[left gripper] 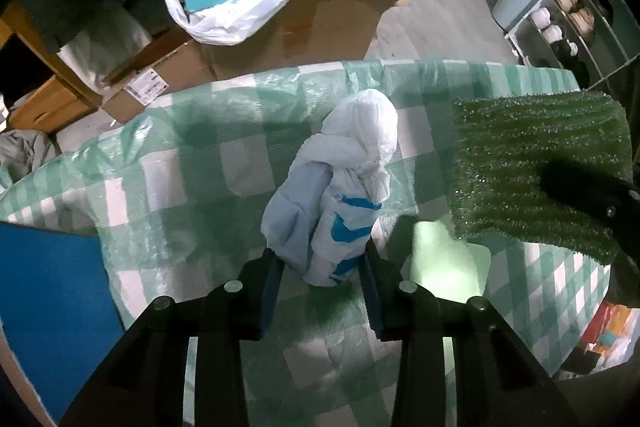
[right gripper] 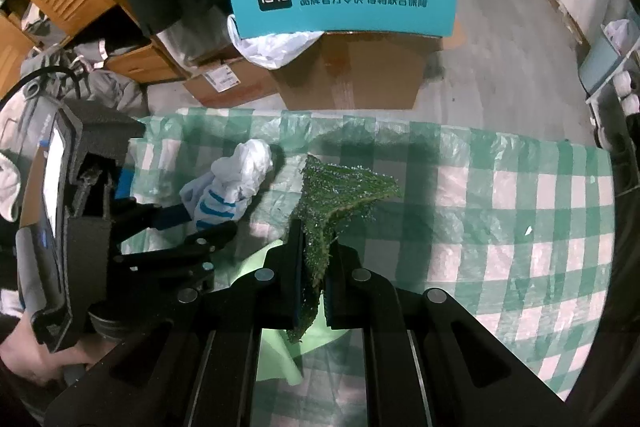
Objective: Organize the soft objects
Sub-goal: 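Lift the sock and glittery pad and carry both over the box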
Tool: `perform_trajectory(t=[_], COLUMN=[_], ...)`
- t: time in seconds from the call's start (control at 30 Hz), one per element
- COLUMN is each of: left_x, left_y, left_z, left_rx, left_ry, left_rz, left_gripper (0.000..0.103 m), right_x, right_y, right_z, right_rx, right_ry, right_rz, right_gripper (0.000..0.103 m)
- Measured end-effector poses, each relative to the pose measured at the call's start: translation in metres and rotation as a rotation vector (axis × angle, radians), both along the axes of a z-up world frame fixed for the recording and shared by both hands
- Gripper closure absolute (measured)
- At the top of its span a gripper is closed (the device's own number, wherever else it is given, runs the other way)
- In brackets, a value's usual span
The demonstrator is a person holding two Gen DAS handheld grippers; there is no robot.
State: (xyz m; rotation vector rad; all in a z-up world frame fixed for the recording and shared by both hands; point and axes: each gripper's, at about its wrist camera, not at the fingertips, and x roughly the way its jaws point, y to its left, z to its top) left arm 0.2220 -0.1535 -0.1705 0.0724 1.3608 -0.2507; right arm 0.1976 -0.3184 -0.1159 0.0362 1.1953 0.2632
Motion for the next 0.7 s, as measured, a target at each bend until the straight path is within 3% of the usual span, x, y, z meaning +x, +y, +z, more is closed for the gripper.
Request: perform_trajectory(t=[0.7], left_x=[-0.063], left_y=[0.022], left_z=[0.075], left_rx=[0.023], left_ry=[-0.147], left_rz=[-0.012], left_gripper=[0.066], right_x=[-0.054], right_y=[0.022], right_z=[0.047], right_rx=[0.043], right_ry=[-0.095], right_rz=[0.032], right_gripper=[0.096])
